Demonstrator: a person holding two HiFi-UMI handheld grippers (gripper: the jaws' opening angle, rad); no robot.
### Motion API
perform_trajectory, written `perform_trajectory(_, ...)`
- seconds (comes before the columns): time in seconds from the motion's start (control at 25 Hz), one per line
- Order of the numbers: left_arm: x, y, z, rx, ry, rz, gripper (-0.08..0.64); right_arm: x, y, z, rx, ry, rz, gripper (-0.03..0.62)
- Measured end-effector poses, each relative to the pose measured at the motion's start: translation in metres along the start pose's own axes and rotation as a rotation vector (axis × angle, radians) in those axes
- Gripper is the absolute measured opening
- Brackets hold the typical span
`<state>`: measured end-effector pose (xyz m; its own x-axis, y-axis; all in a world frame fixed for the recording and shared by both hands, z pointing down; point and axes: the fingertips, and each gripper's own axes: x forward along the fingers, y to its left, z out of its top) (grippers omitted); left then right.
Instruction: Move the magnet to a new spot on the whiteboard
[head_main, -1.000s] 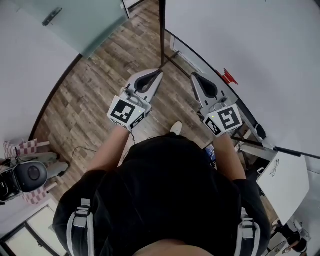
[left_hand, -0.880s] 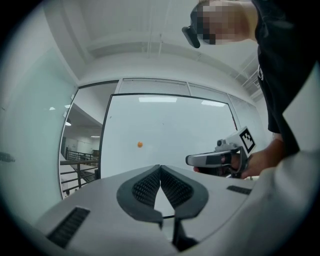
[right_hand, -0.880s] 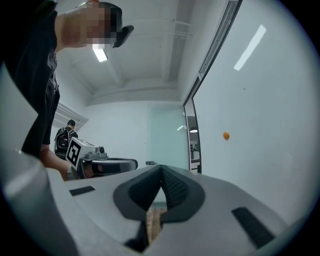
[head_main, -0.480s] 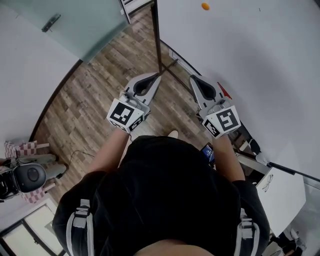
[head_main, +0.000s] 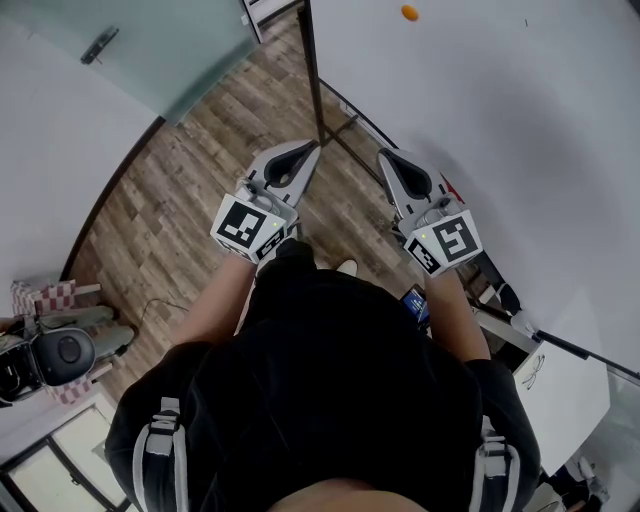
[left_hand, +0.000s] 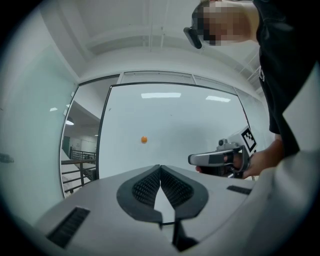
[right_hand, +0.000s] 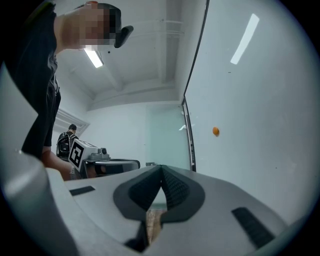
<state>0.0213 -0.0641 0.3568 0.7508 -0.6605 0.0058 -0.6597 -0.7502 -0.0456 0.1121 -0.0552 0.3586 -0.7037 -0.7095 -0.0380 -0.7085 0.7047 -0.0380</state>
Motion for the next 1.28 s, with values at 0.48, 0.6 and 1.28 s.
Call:
perform_trajectory(0.48,0.057,0.075,-0.003,-0.001,-0.028,-0.157,0.005,0.065,-0.044,-0.011,-0.027,0.037,-0.157,-0.005)
perform_trajectory(0.6,0.074,0.100,-0.005,0.003,-0.025,-0.228,0.005,0.089,-0.058,-0.013,-0.031,0.046,-0.225,-0.005)
perform_trajectory(1.28,0.152,0.185,0.016,0.010,-0.065,-0.631,0.005,0.147,-0.118,0.011,-0.105,0.089,-0.808,-0.005)
